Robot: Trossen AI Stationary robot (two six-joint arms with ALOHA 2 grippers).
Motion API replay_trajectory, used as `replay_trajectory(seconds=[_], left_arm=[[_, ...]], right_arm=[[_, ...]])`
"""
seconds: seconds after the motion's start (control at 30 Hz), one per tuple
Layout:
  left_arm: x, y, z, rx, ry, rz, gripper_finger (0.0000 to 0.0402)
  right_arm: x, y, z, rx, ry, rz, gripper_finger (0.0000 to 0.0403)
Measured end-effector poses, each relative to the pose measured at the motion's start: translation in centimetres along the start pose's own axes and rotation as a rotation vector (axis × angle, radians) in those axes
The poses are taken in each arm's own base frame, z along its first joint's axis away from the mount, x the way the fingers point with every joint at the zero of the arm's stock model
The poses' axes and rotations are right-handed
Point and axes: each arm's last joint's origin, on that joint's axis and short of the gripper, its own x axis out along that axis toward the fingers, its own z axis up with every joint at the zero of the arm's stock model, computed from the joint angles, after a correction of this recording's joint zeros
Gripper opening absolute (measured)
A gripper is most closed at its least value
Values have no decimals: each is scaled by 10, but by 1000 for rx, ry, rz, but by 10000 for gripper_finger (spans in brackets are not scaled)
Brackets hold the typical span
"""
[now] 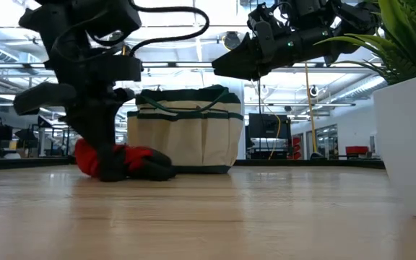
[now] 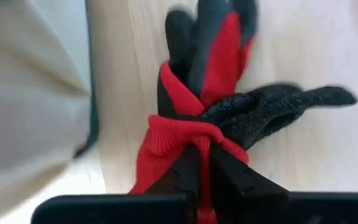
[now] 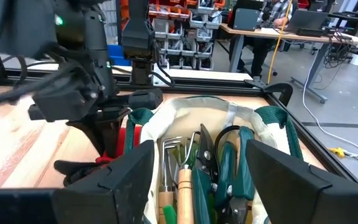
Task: Pick & Place Garden tools in Gardening bag
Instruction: Put the red gloves into the gardening bag
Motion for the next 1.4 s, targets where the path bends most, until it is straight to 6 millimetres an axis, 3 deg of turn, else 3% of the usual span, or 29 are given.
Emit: replay_trajectory(seconds=[0.3,0.5,0.73,1.07,1.4], left_arm=[[-36,-11,42,30,-141,-31,15],[-58,-17,57,32,-181,-27,9],[-87,-17,66,72,-164,98,8],[-127,8,68,67,-240,314,13],[-127,42,76,-15,-308,390,20]], right_arm=[[0,0,0,0,5,1,245],[0,1,-5,-5,48,7,242],[-4,9,-18,-199,109,47,242],[-7,28,-24,-366,96,115,242],[-7,32,-25,-380,99,127,239]])
